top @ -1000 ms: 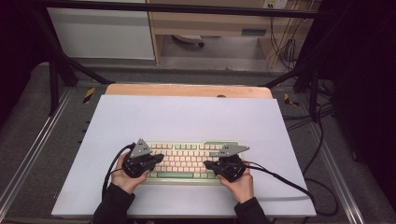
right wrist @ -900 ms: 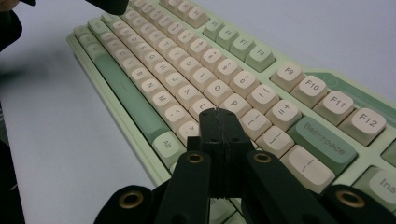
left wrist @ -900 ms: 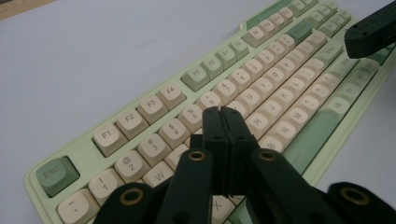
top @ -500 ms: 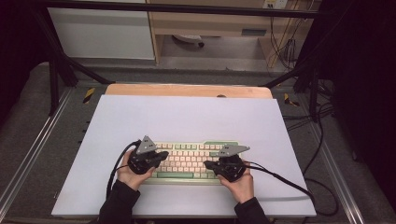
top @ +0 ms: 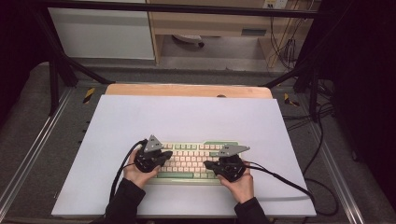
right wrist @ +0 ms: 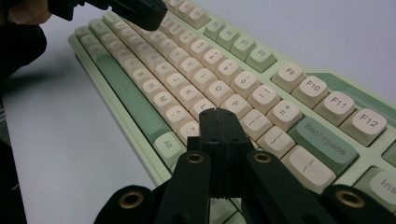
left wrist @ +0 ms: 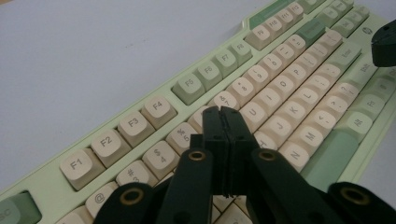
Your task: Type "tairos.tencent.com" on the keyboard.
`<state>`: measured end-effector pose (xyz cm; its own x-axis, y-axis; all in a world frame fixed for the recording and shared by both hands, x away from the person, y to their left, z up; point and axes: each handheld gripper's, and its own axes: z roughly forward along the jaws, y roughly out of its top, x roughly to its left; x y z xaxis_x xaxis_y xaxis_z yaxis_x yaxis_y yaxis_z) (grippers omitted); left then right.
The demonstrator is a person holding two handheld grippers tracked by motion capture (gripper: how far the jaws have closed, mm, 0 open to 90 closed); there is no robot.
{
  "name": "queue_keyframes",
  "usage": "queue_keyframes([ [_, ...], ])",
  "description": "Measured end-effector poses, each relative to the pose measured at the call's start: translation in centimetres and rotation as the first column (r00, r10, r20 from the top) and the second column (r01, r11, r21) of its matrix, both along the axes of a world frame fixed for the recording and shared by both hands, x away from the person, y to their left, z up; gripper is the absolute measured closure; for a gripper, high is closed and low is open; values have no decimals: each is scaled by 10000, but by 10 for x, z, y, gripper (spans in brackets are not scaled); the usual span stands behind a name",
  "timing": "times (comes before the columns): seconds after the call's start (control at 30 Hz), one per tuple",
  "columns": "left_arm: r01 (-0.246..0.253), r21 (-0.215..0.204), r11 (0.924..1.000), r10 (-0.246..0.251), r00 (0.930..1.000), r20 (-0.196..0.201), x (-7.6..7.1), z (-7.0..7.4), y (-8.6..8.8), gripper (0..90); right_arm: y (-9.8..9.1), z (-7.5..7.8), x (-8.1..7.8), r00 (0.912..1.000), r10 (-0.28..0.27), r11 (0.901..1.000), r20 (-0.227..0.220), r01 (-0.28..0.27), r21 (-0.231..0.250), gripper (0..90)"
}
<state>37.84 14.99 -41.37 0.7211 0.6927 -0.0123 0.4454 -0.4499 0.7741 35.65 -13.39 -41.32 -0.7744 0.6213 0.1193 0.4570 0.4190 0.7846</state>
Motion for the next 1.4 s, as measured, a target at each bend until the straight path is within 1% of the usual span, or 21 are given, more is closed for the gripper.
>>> queue_keyframes([
  [0.2,22,215,9998,-21,10000,-58,2,-7,-5,892,0,0,0,10000,-4,10000,0,4,-8,900],
  [0.43,42,339,9994,-38,9999,-124,3,-11,-8,894,0,0,0,10000,-1,10000,22,1,0,900],
  [0.83,136,364,9992,-129,9998,-178,3,-15,-9,895,0,0,0,10000,11,10000,15,-11,-3,900],
  [0.93,126,327,9994,-120,9998,-178,2,-14,-8,894,0,0,0,10000,-6,10000,12,6,8,900],
  [1.03,128,196,9997,-127,9999,-67,0,-9,-5,894,0,0,0,10000,23,10000,19,-23,-6,900],
  [1.2,73,-14,10000,-72,10000,52,-5,-1,6,894,-1,1,-1,10000,10,10000,54,-10,44,900],
  [1.4,-30,-91,10000,31,9999,143,-9,3,17,894,0,0,-1,10000,20,10000,25,-20,4,900],
])
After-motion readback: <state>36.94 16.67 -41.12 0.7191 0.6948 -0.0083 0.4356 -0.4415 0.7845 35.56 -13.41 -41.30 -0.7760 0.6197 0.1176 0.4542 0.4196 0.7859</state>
